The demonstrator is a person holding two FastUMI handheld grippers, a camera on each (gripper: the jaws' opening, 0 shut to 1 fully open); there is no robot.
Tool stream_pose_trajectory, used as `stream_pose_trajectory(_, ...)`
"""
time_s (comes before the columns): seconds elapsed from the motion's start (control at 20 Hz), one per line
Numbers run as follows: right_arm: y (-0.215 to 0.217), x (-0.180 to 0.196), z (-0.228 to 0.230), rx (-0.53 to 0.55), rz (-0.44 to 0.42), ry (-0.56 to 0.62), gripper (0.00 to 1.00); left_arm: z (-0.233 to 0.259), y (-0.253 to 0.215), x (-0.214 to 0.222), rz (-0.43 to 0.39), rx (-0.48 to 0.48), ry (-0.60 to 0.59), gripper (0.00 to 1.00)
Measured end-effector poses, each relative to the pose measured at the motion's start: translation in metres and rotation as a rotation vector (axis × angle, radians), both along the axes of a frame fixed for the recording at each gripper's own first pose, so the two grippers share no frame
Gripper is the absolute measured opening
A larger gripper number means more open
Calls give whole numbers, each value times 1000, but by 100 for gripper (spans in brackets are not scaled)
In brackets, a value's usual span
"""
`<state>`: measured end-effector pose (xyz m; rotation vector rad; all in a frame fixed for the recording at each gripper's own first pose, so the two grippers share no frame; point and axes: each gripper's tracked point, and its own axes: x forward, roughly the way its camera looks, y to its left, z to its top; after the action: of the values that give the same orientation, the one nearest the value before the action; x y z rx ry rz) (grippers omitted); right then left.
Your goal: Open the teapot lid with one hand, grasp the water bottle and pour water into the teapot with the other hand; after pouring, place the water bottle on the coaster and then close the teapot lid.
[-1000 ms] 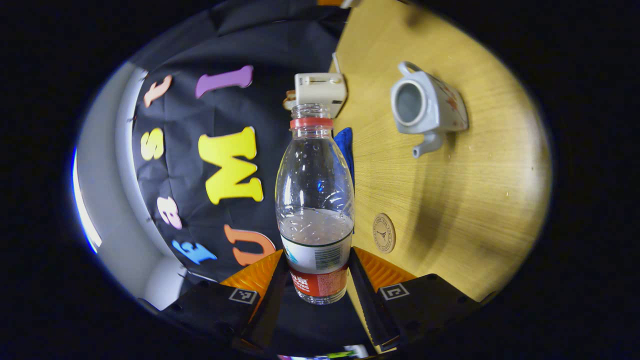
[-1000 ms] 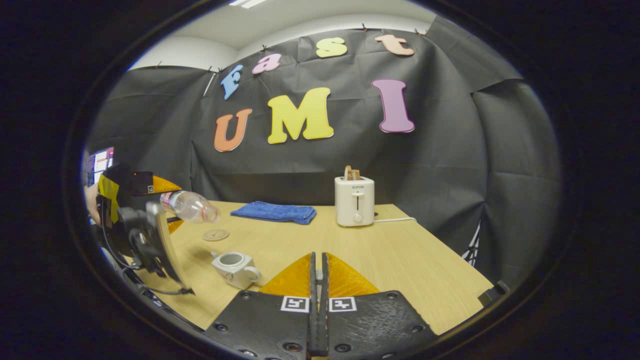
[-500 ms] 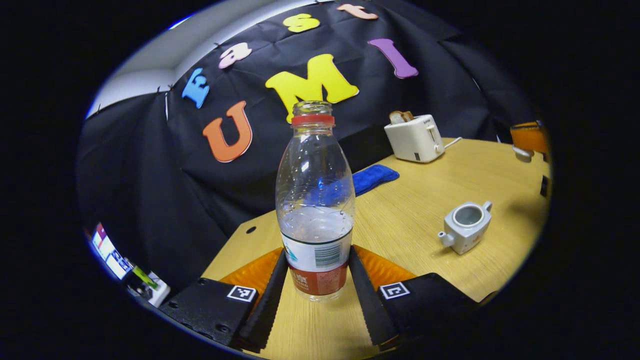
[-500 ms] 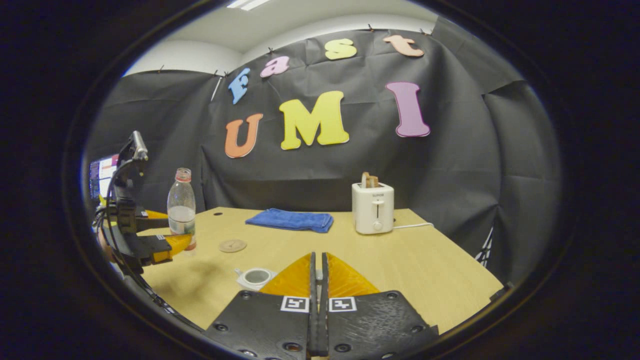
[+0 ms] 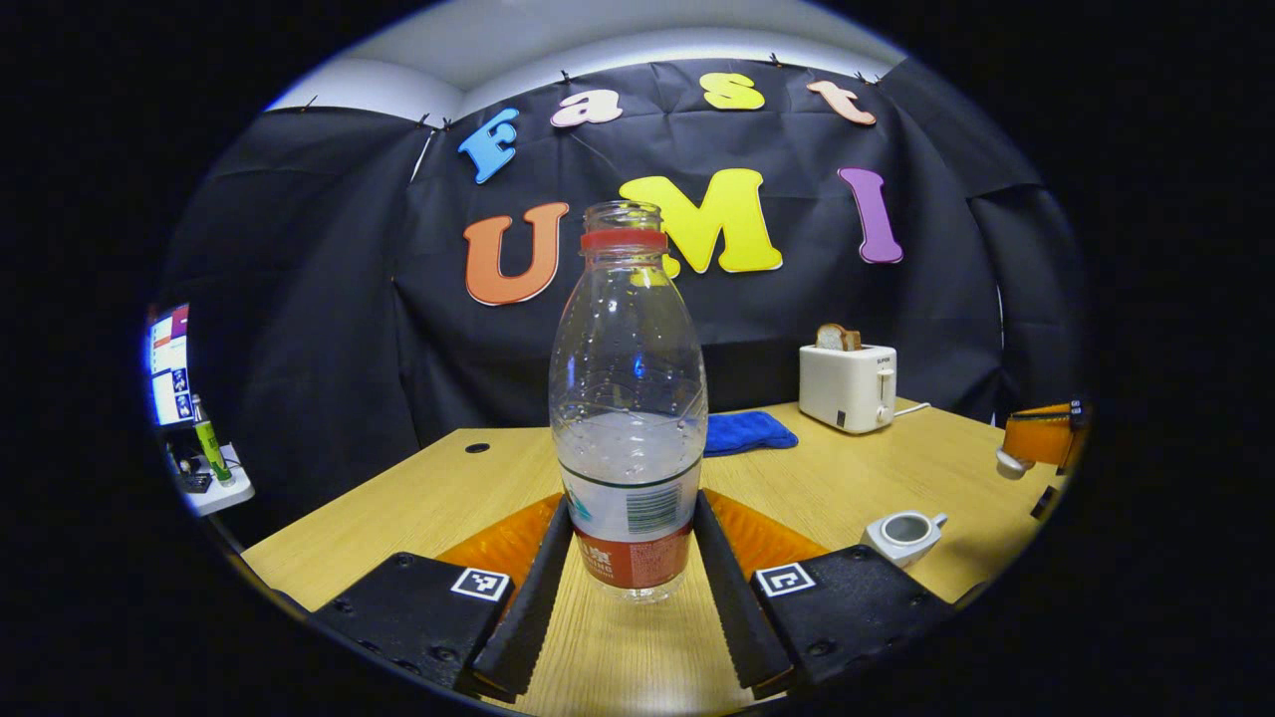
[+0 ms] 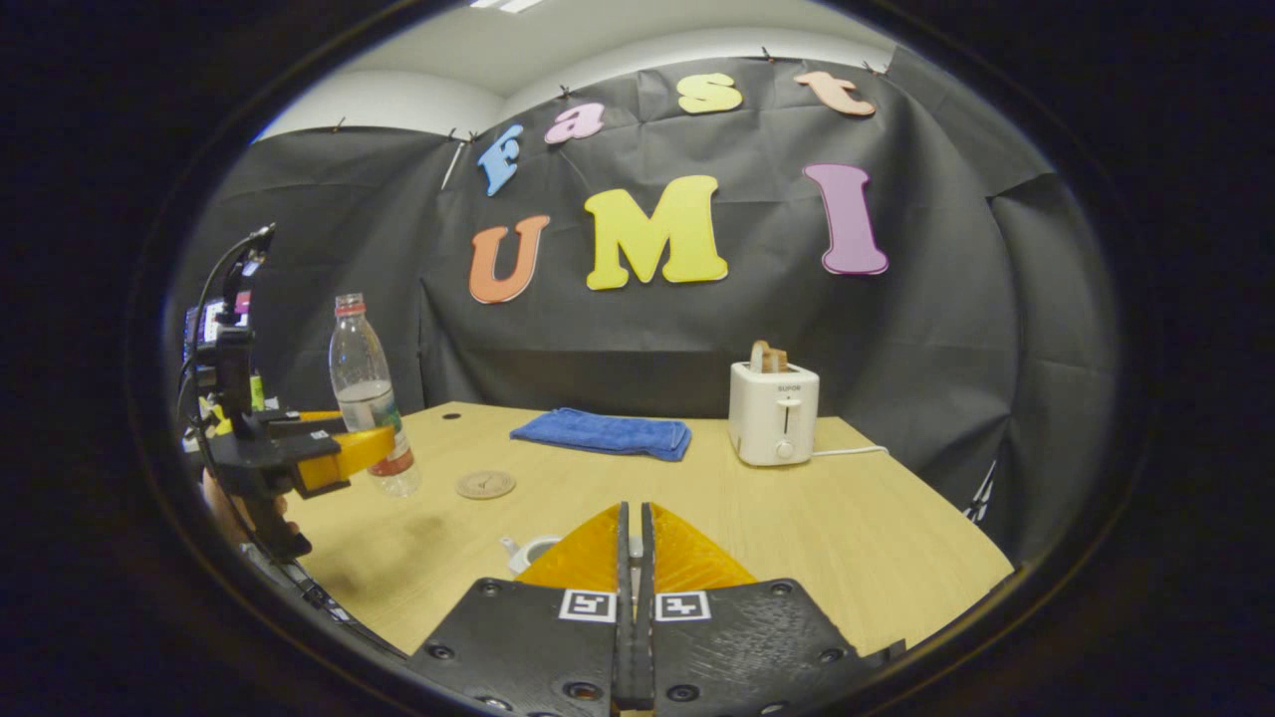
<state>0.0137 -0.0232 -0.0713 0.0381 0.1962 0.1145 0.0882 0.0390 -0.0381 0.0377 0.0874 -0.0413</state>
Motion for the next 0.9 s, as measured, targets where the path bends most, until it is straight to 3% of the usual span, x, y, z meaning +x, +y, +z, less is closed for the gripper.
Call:
stream_pose_trajectory(0.4, 10, 3, -11, -30, 8, 15, 0, 8, 18, 69, -58, -123, 43, 77)
stream_pose_trajectory(0.9, -4, 10, -29, -28, -24, 51, 0, -45, 18, 132, -54, -69, 118, 78)
